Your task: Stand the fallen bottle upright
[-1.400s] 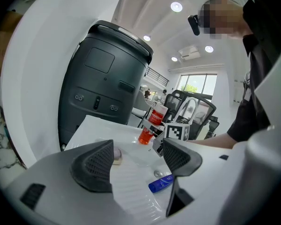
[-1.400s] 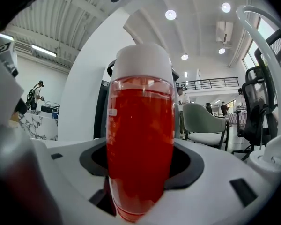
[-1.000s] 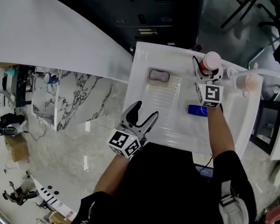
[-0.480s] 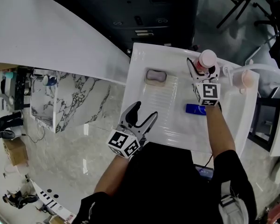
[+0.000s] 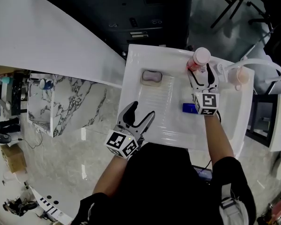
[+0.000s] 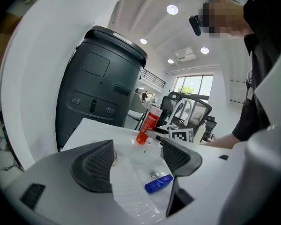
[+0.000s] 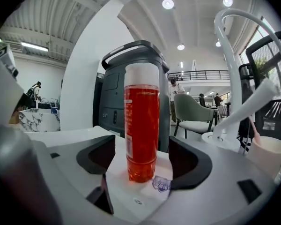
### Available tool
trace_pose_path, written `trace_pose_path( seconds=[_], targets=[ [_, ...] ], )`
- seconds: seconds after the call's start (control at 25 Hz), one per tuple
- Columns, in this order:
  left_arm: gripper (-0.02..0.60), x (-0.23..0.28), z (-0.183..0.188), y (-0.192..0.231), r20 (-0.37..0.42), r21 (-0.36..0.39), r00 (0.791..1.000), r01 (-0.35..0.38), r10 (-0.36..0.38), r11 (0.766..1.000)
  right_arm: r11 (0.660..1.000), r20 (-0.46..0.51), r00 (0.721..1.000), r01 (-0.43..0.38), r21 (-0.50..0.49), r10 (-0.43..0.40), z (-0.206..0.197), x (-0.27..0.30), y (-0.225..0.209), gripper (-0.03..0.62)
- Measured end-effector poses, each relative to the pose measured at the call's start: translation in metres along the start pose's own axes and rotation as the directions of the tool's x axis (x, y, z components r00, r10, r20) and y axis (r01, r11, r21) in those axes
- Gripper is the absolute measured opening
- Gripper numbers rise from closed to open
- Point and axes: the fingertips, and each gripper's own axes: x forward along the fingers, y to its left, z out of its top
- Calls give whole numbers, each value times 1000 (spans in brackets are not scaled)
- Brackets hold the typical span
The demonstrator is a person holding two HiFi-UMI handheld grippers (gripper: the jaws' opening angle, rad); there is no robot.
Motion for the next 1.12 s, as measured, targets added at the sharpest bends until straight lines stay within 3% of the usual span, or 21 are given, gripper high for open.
trace_pose_path(
  seconds=[0.32,0.6,0.76,1.12],
  targets=[
    [341,13,14,4,22,59,997,74,-75,996,1000,-6,1000,28,3,-28,13,-45,9,347],
    [271,26,38,-11,91,119,984,144,-155,982,999,30,999,36,4,-36,46,-102,21,322],
    [256,30,36,-24,89,132,976,187,-199,974,1000,13,1000,28,-11,-28,49,-130,26,308],
    [256,32,19,-50,64,164,977,189,-202,968,999,12,999,45,-14,-45,44,-176,1,299]
  ],
)
